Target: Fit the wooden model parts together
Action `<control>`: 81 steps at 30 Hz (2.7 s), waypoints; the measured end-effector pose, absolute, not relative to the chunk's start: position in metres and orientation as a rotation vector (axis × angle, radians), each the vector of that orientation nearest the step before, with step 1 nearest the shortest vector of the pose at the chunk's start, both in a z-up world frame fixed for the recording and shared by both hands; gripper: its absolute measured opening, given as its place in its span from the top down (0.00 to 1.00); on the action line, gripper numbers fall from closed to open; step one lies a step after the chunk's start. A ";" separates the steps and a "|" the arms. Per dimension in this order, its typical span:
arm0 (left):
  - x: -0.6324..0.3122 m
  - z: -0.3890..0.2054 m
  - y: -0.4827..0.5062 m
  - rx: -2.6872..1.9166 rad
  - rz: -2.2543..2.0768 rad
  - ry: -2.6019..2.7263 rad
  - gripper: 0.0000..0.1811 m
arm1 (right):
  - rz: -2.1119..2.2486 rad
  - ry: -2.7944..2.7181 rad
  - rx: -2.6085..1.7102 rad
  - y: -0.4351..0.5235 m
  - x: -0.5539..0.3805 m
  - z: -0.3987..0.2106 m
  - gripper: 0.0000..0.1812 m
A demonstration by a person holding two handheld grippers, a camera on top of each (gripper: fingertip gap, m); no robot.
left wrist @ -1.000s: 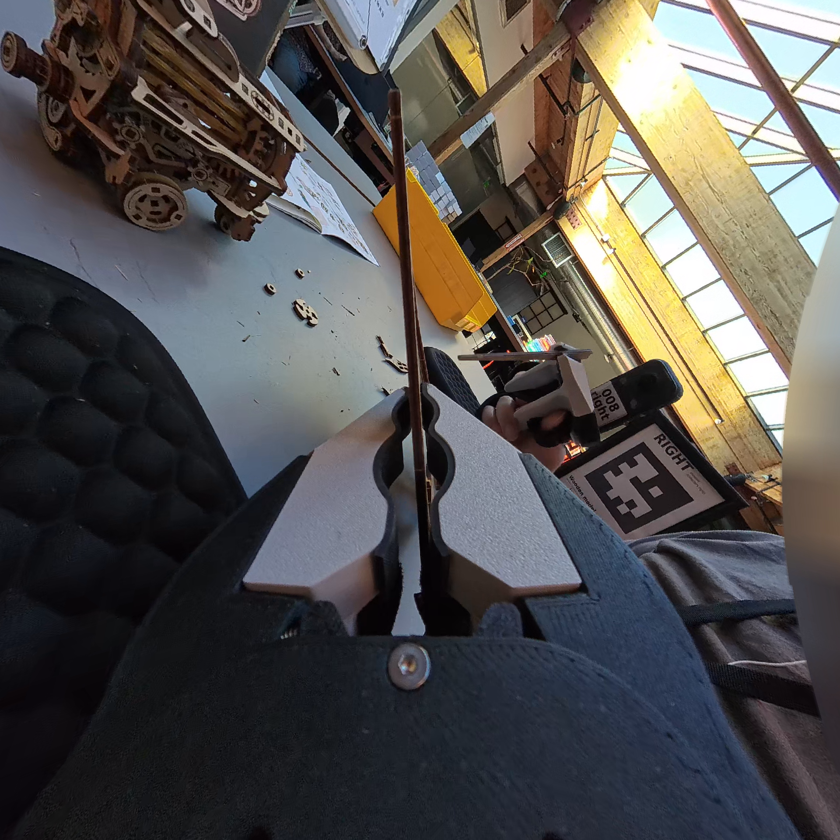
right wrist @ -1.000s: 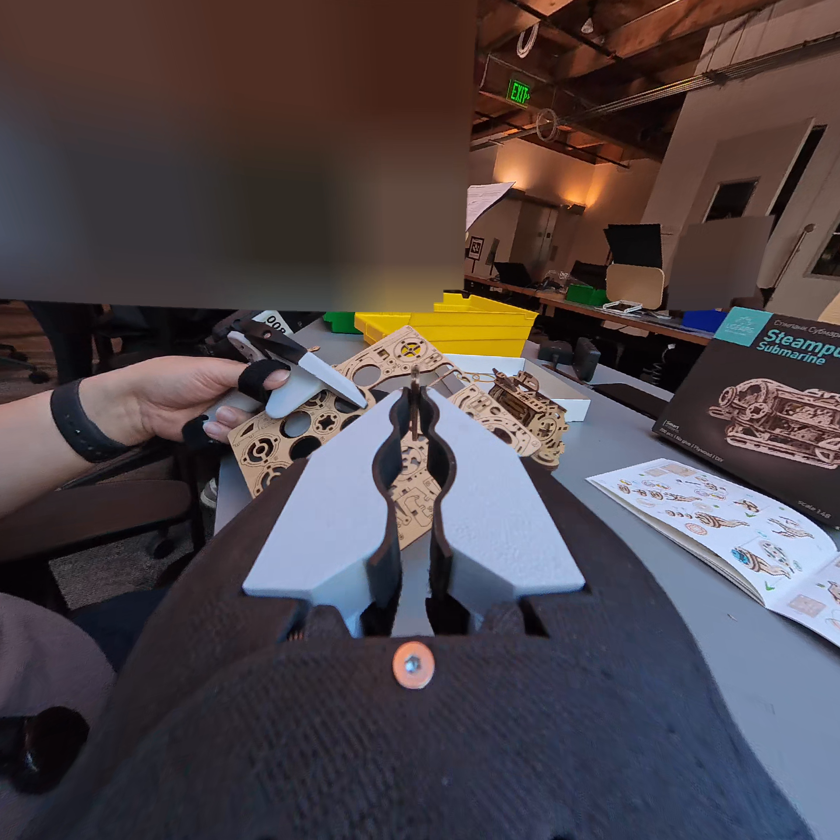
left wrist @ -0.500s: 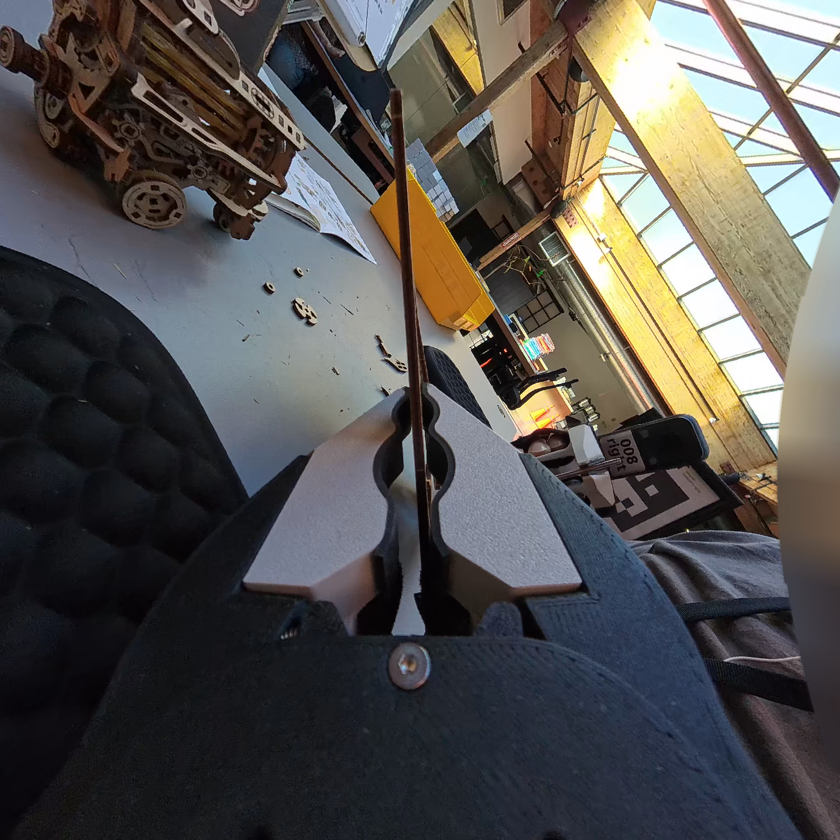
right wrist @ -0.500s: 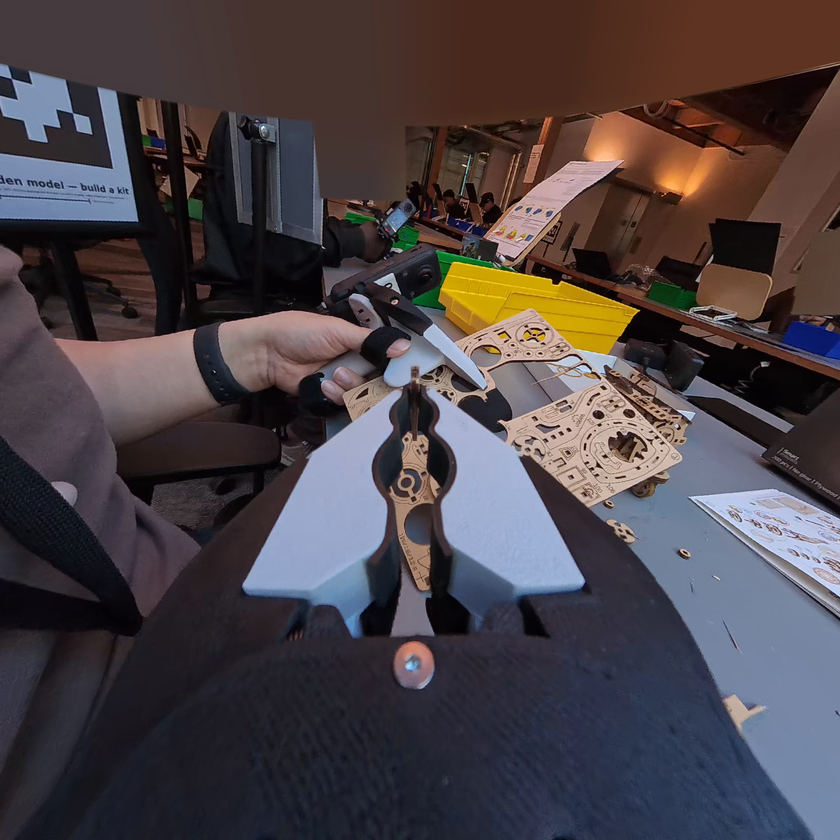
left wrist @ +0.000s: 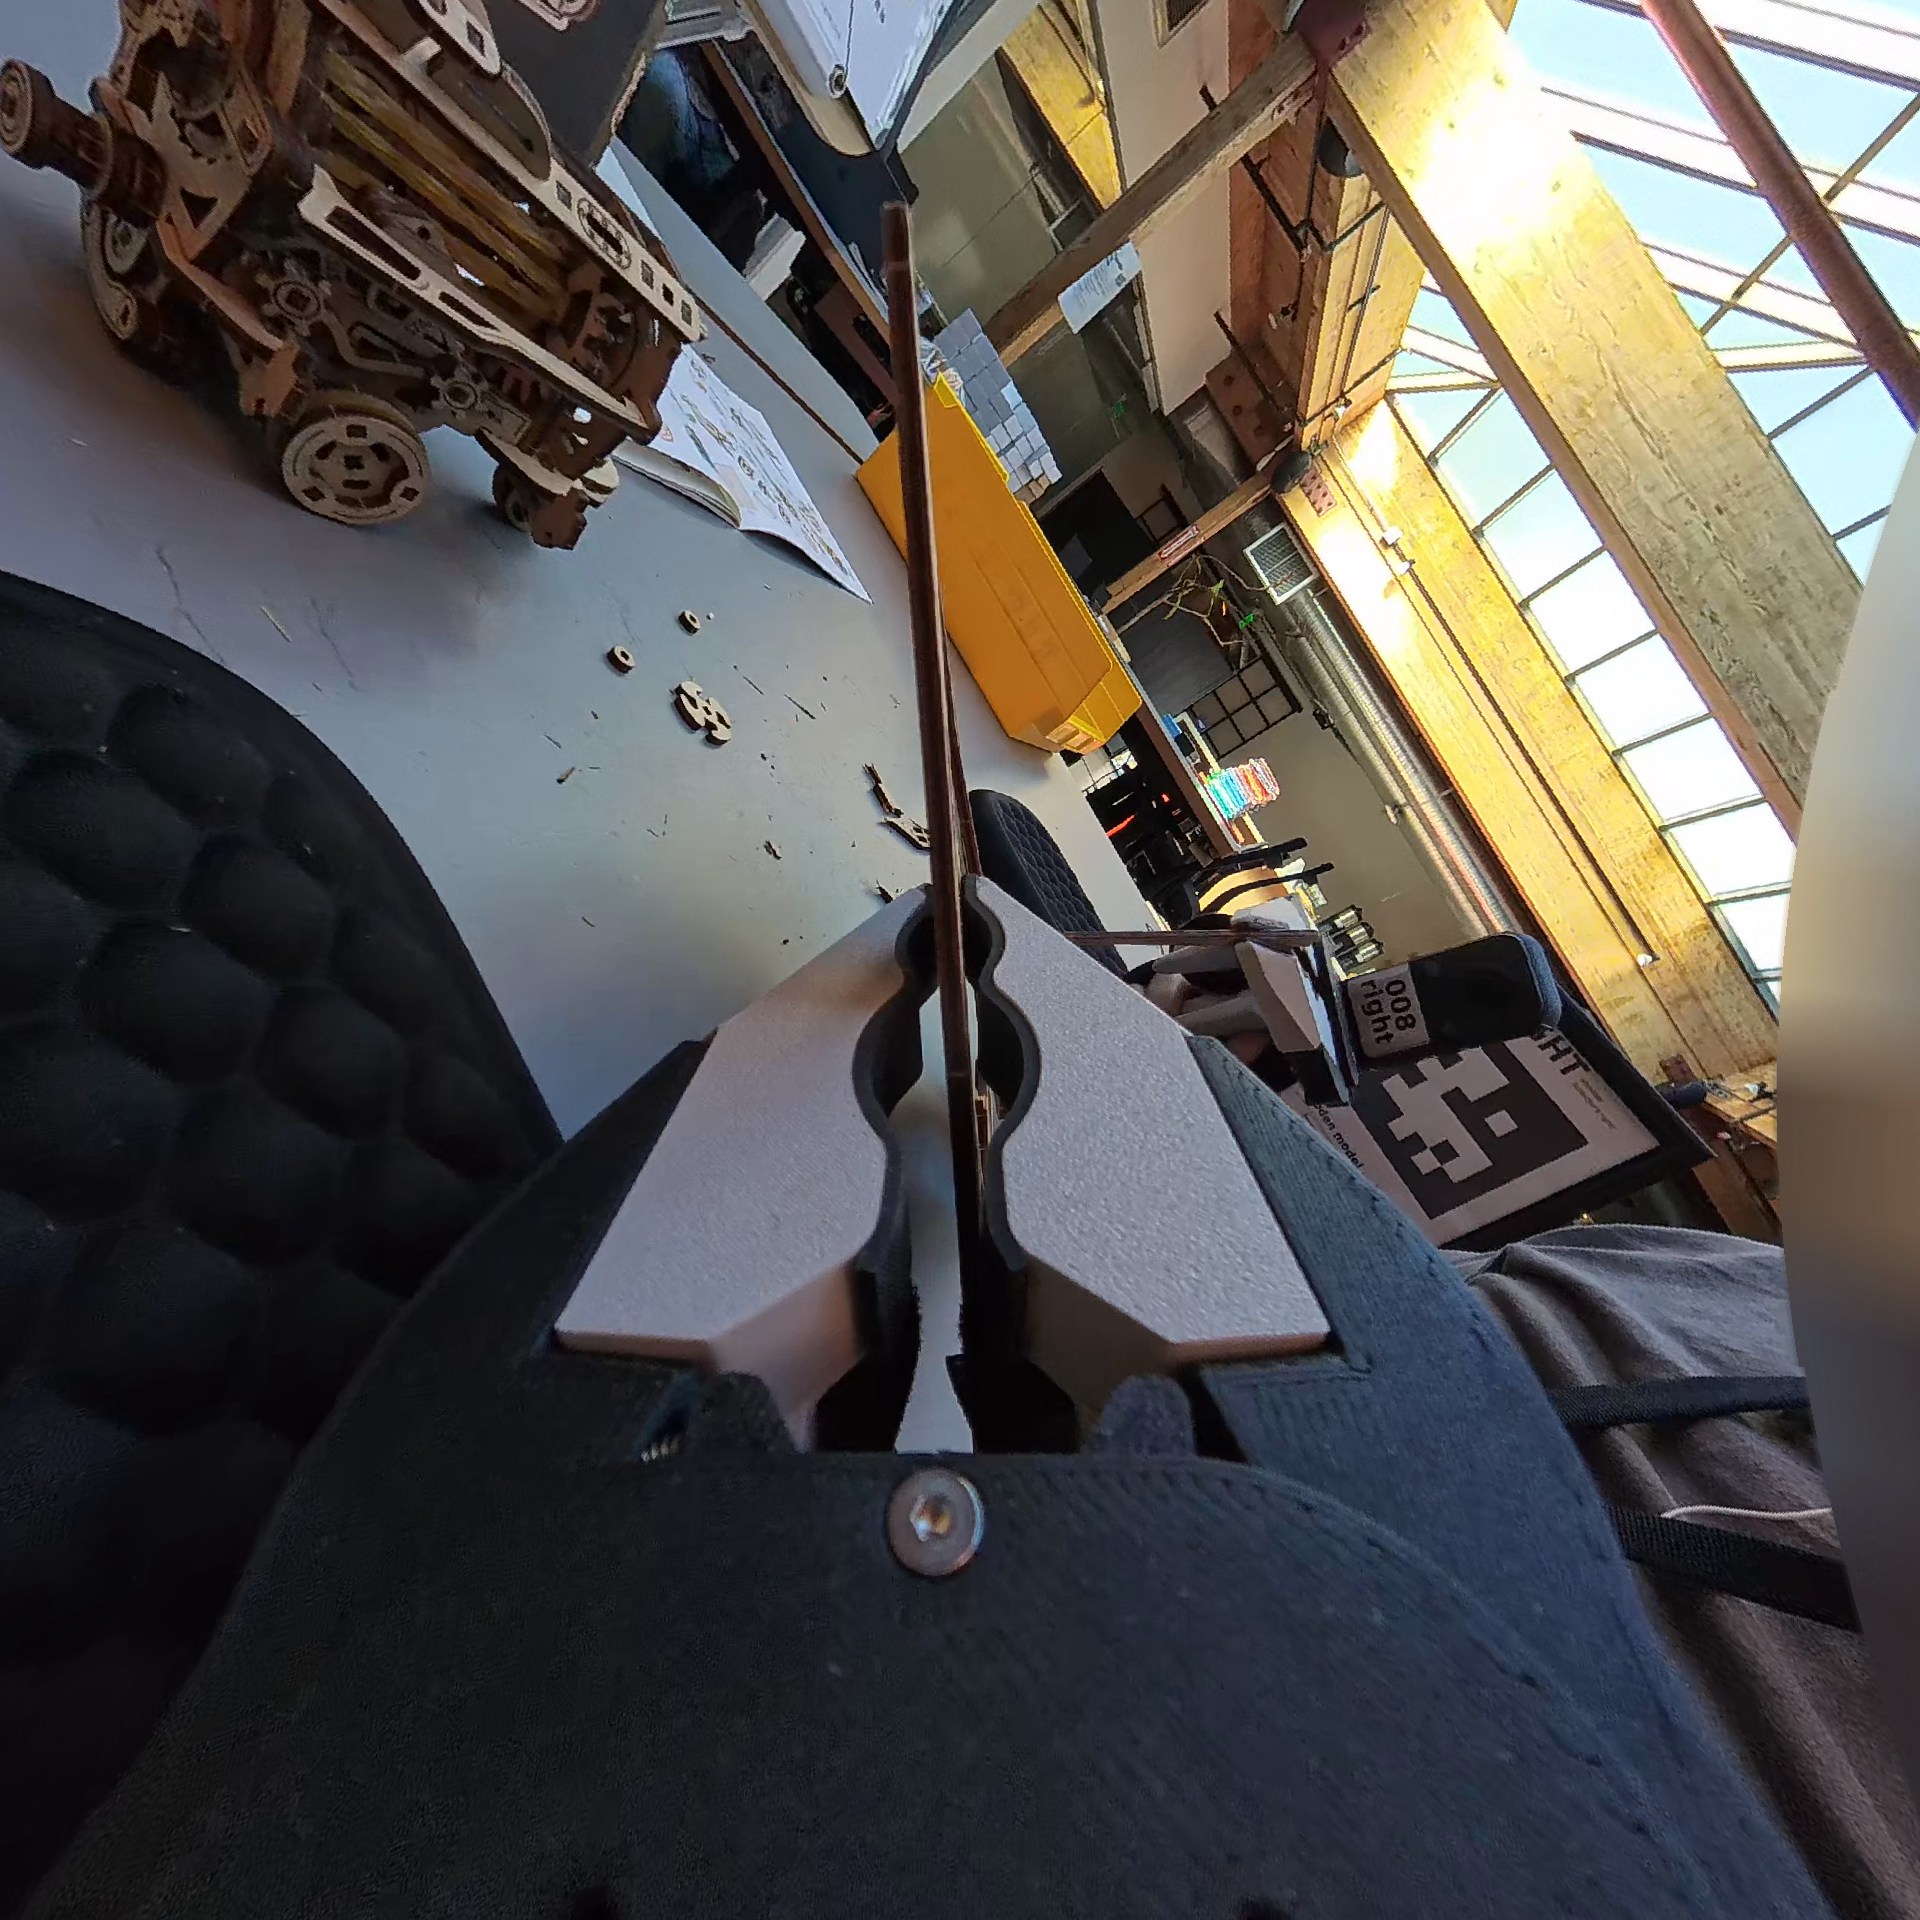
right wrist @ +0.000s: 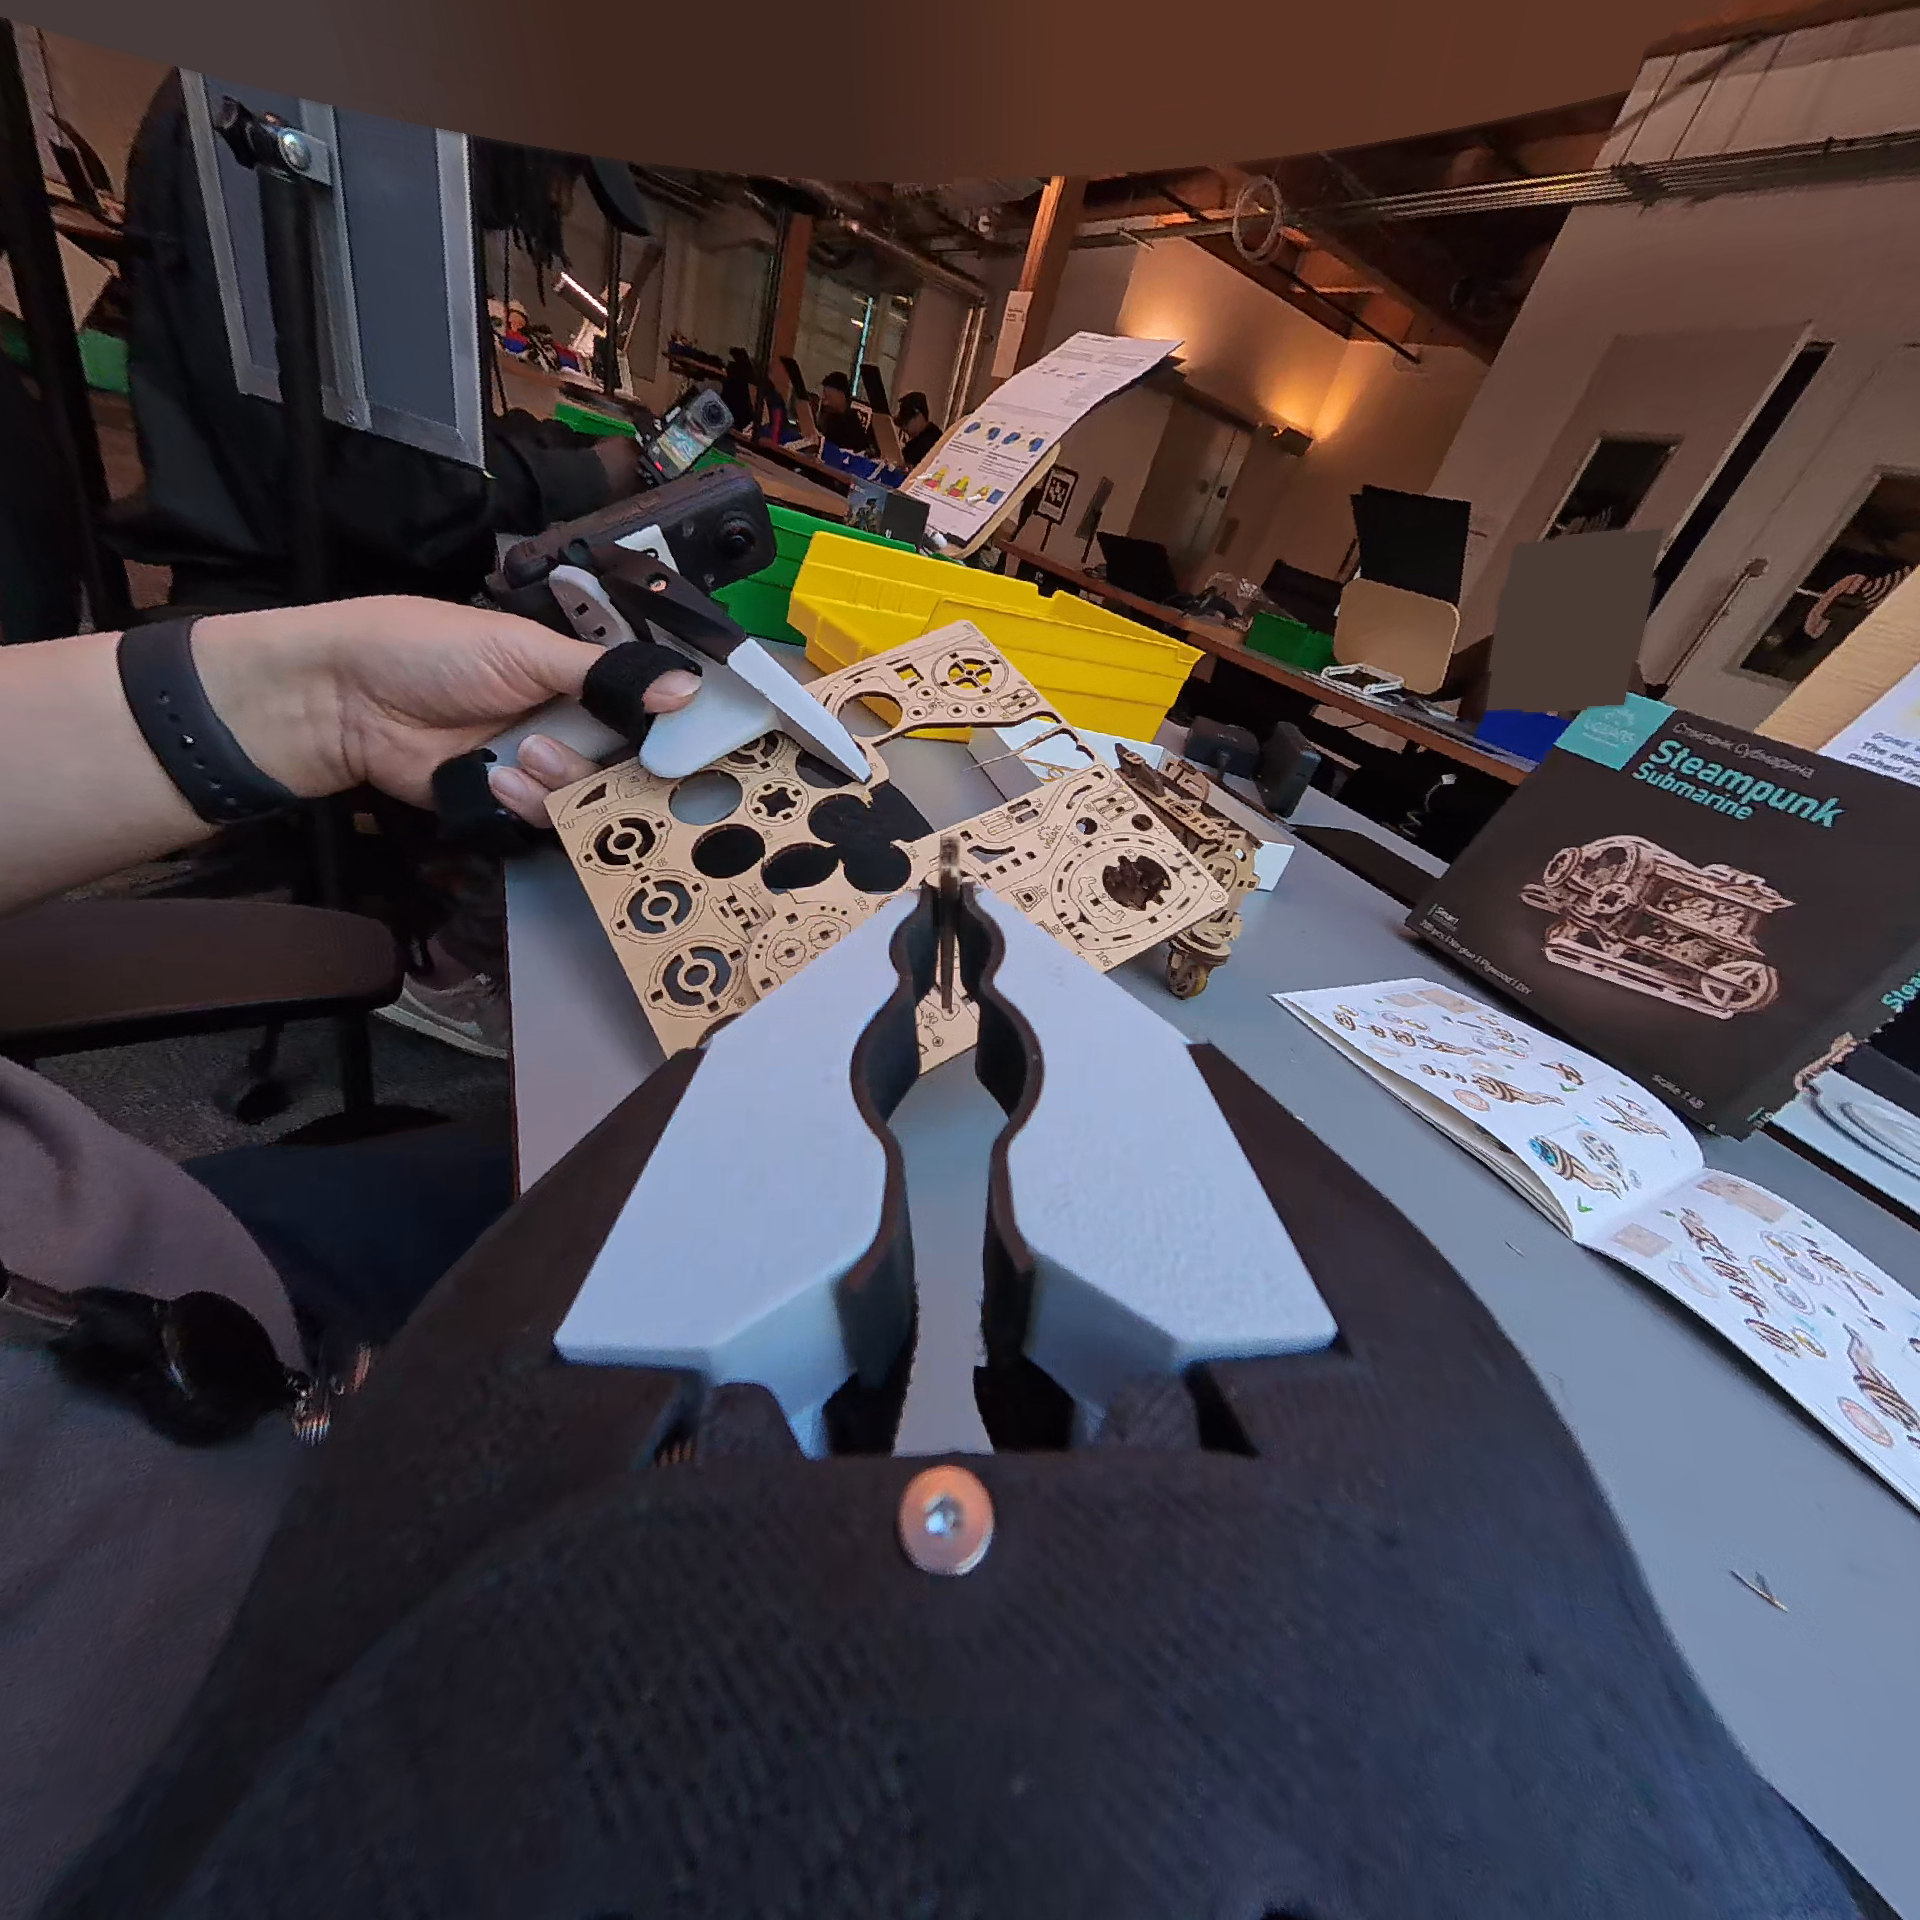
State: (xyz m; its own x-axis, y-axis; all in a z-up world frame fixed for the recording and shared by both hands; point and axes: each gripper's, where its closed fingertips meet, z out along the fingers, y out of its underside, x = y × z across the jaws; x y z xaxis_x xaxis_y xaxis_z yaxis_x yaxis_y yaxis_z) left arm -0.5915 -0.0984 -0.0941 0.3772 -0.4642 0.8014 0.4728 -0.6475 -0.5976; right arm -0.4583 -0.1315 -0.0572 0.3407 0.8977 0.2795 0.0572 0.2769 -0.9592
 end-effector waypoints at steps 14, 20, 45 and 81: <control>-0.594 -0.095 -0.097 -1.786 -1.397 -0.029 1.00 | 0.781 -1.100 -1.163 -0.141 -0.459 -0.066 0.99; -0.594 -0.095 -0.096 -1.788 -1.401 -0.033 1.00 | 0.824 -1.121 -1.119 -0.154 -0.455 -0.064 0.99; -0.595 -0.095 -0.096 -1.781 -1.430 -0.050 0.99 | 1.008 -1.223 -1.062 -0.186 -0.515 -0.065 0.99; -0.600 -0.069 -0.113 -1.602 -1.903 -0.118 0.69 | 1.044 -1.159 -1.206 -0.163 -0.533 -0.070 0.99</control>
